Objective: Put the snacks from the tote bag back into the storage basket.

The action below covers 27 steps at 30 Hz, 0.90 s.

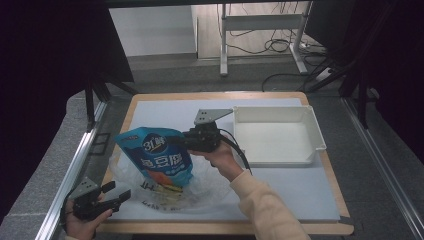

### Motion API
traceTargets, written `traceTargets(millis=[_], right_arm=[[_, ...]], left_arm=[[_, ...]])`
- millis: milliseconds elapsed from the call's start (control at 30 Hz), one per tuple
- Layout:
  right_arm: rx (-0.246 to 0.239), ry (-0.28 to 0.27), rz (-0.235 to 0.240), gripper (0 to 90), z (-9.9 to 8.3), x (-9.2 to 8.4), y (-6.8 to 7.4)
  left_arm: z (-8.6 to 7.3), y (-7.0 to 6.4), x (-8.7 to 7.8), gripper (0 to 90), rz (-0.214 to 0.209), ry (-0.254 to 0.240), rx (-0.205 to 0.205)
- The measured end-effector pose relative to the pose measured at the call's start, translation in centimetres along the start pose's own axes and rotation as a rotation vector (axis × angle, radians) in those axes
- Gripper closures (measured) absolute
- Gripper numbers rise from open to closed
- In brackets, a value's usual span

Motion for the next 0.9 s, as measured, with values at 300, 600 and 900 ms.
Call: traceTargets(millis=[300, 600, 900], right_arm=[[-0.015, -0.023, 0.016, 87.8, 1.0, 0.4, 0.6], [-0.02, -0.085, 0.015, 87.9, 3.2, -0.4, 1.1], [-0.038, -0.133, -0.002, 88.1, 5.4, -1.8, 1.6]], left_arm=[[0.0, 0.0, 0.0, 24.7, 0.0, -0.001, 0.0], [0.0, 0.0, 0.0, 24.7, 0.001, -0.001, 0.001], [0.0, 0.1, 0.0, 24.7, 0.003, -0.003, 0.001]])
Point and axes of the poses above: each handheld gripper's, and its own axes: x roughly forward along the jaws, z roughly out of its top, y roughly to its left, the point moved 3 cm from there along x, roughly forward along the jaws, and after that the axes turned 8 degrees about -y, right-handed, at the moved point
